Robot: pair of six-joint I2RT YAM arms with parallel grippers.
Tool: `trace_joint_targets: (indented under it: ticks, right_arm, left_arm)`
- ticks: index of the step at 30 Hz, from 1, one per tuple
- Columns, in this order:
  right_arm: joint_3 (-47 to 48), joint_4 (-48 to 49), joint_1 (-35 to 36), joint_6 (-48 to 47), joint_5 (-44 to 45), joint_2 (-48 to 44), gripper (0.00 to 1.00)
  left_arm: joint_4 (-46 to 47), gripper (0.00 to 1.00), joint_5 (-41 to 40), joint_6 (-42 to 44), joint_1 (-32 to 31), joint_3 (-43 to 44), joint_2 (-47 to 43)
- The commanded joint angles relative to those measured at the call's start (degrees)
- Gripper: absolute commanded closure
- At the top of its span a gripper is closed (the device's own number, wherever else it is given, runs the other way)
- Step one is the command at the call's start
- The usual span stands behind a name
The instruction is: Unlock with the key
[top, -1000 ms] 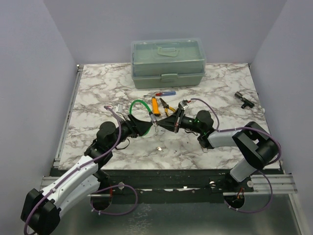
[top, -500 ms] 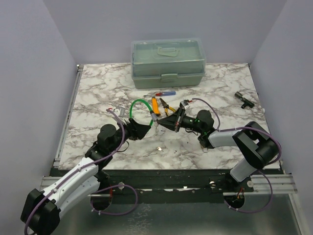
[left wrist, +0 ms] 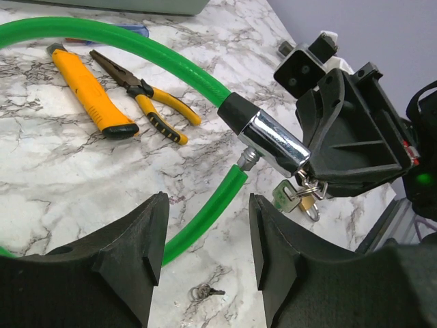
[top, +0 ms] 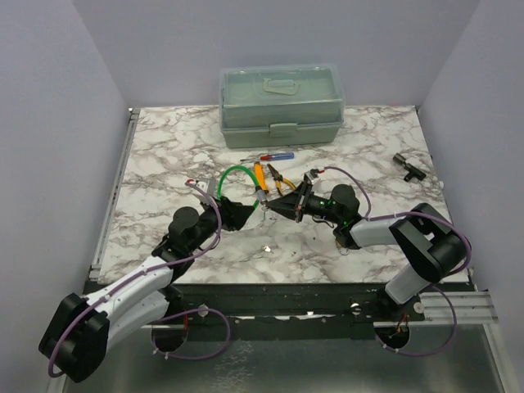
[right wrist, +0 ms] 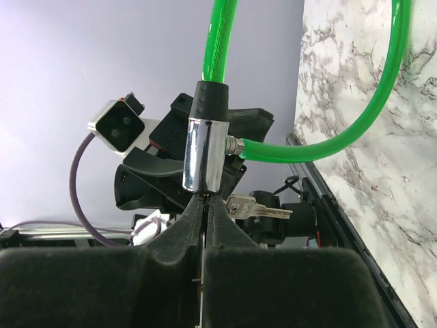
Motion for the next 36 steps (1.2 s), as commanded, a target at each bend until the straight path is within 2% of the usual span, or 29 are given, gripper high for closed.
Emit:
trace_joint_targets:
  ticks: [1, 10, 23, 27, 30, 33, 35, 36]
  right_arm:
    - [-0.5, 2.1, -0.3, 0.2, 0.7, 0.3, 0.99]
    - [-1.0, 3.3, -0.8, 0.9, -0.4, 0.9, 1.00]
    - [-0.7, 4.1, -1.0, 1.2, -1.6, 1.7, 1.00]
    - [-0.4, 4.2, -1.1, 1.3, -2.1, 2.3, 1.00]
    - [-0.1, 4.6, -1.1, 1.5, -2.8, 2.9, 0.99]
    - [0.3, 5.2, -1.1, 1.8, -3.4, 3.6, 1.00]
    - [0.5, 5.3, -1.1, 1.9, -3.6, 3.8, 1.00]
    - [0.5, 5.3, -1.1, 1.9, -3.6, 3.8, 0.99]
  left_arm:
    - [5.8, 0.46, 3.0, 4.9, -0.4, 0.5, 3.4]
    - [13.9, 0.45, 7.6, 9.4, -0.4, -0.7, 6.8]
    - [16.6, 0.45, 8.4, 13.4, -0.4, 2.8, 15.8]
    - [17.1, 0.39, 8.4, 14.9, -0.4, 3.7, 17.1]
    - [18.1, 0.38, 9.1, 15.9, -0.4, 4.2, 18.7]
    - [19.8, 0.41, 9.9, 15.8, -0.4, 4.9, 20.5]
    - [20.6, 0.50, 10.3, 15.8, -0.4, 5.4, 21.6]
    - [21.0, 0.58, 10.5, 15.8, -0.4, 5.7, 22.0]
